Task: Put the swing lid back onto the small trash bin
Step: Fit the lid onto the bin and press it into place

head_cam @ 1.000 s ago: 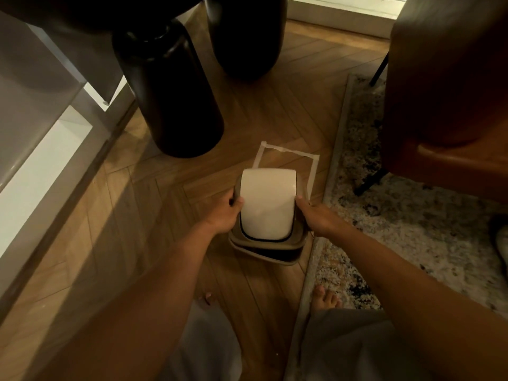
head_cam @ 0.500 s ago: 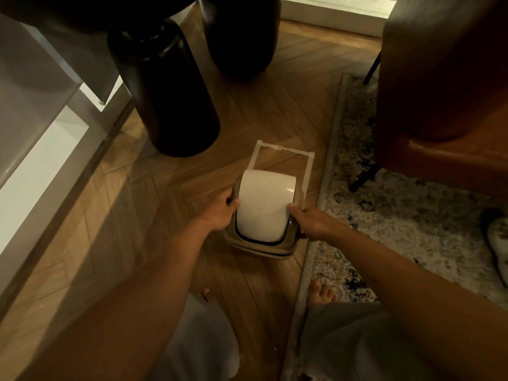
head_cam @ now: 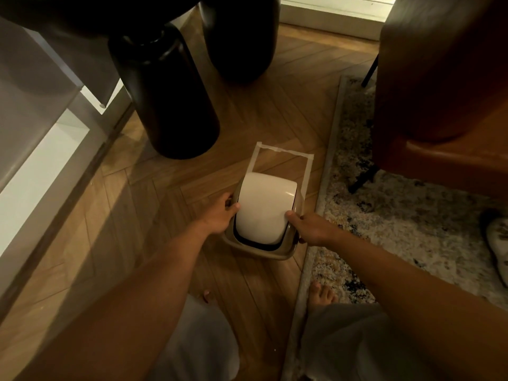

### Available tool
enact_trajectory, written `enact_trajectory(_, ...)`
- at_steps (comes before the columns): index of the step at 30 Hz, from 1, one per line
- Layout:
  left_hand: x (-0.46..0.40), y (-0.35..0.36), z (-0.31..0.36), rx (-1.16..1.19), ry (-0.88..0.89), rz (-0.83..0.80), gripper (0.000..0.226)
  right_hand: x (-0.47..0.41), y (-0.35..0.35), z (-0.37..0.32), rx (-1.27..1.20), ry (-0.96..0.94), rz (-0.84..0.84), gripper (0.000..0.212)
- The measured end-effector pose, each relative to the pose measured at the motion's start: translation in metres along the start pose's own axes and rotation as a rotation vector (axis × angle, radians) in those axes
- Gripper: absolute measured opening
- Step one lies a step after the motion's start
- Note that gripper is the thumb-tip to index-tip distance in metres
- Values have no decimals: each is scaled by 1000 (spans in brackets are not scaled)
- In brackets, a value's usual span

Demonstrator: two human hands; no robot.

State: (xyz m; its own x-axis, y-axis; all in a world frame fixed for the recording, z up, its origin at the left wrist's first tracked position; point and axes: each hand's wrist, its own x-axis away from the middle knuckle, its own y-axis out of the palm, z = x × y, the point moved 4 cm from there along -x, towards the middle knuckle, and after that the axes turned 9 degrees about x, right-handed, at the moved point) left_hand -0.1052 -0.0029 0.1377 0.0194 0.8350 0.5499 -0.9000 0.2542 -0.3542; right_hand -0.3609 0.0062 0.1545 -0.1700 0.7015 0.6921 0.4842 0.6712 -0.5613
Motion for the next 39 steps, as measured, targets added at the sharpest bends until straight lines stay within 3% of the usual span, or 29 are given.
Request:
enact_trajectory(11, -4, -1, -3, 56, -38, -4, 58, -4, 0, 2, -27, -69, 4, 66)
enact_trajectory(18, -7, -4, -3, 73, -29, -12, 61, -9, 3, 5, 124, -83, 26, 60)
enact_trajectory(26, -5, -8, 0, 0, -20, -48, 64, -14, -2, 10, 261, -61, -39, 79)
enact_trajectory(30, -4, -8, -3, -76, -22, -69, 86, -12, -3, 12, 153, -108, -127, 76)
enact_trajectory(35, 2, 4, -18, -85, -66, -163, 108, -10, 14, 18, 276, -127, -170, 109)
enact_trajectory(39, 4, 10, -28, -92, -60, -187, 105, -6, 27, 17, 129, -187, -59, 126)
